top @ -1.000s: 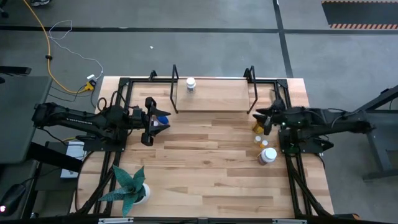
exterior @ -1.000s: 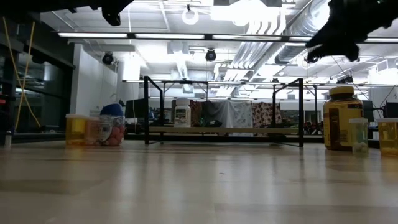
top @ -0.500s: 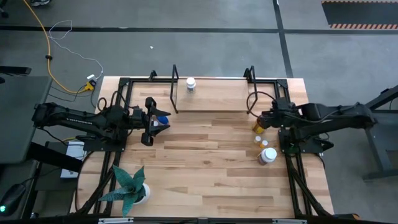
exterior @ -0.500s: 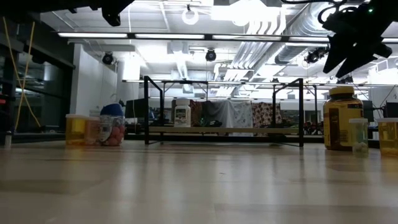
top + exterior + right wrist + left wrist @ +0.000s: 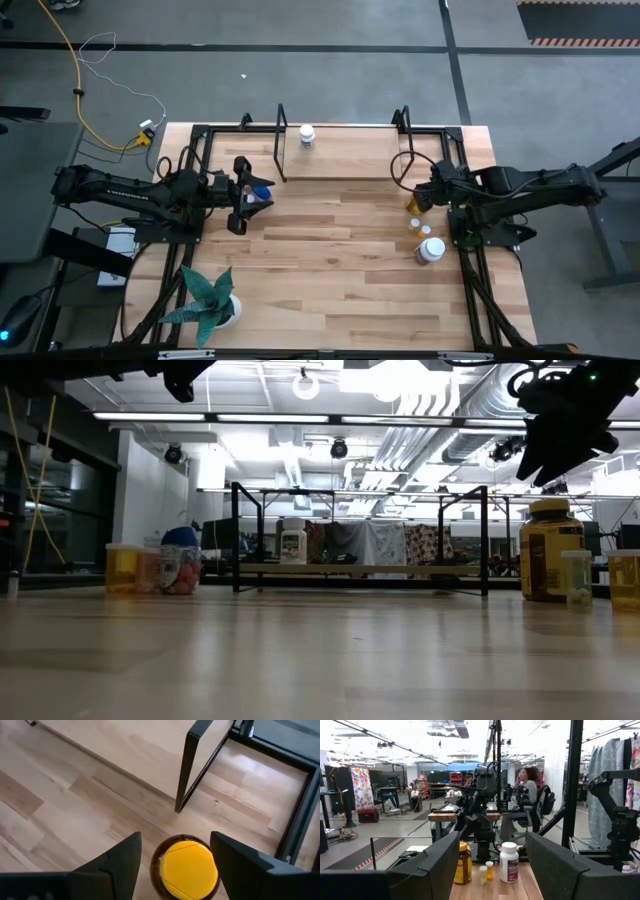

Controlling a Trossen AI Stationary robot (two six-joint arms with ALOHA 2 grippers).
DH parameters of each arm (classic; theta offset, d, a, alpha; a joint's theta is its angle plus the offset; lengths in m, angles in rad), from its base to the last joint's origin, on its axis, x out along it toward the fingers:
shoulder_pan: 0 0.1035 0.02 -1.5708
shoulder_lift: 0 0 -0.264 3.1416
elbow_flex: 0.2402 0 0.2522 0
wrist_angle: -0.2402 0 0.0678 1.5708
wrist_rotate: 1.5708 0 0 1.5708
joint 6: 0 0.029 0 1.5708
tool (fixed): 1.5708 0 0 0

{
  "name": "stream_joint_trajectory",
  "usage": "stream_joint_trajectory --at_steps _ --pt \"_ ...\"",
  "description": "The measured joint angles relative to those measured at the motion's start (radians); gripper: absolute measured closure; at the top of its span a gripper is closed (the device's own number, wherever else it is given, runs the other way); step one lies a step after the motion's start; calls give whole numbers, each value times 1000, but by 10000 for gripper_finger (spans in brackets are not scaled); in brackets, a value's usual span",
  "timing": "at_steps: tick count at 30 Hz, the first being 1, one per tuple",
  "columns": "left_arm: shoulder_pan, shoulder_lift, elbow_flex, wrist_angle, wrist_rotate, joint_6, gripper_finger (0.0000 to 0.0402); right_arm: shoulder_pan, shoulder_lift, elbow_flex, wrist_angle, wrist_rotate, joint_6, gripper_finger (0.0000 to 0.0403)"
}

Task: Pick and place medicine bottles onto shelf by color
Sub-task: Put the large yellow pill bottle on the shelf

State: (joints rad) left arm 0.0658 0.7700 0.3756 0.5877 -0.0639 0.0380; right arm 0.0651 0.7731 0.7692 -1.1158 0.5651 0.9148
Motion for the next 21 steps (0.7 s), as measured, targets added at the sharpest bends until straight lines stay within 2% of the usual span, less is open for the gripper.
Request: stream_joint_trajectory --at_steps 4,8,13,17,21 --pt "0 0 0 0 0 0 185 0 0 0 -1 -28 -56 174" --pt "0 0 0 0 0 0 185 0 0 0 0 -43 -39 167" --pt "0 0 0 0 0 0 185 0 0 0 -6 -56 0 113" --pt "0 0 0 0 0 0 185 0 0 0 -7 -22 1 68" --pt "0 0 0 -2 0 0 185 0 0 0 -10 -108 0 50"
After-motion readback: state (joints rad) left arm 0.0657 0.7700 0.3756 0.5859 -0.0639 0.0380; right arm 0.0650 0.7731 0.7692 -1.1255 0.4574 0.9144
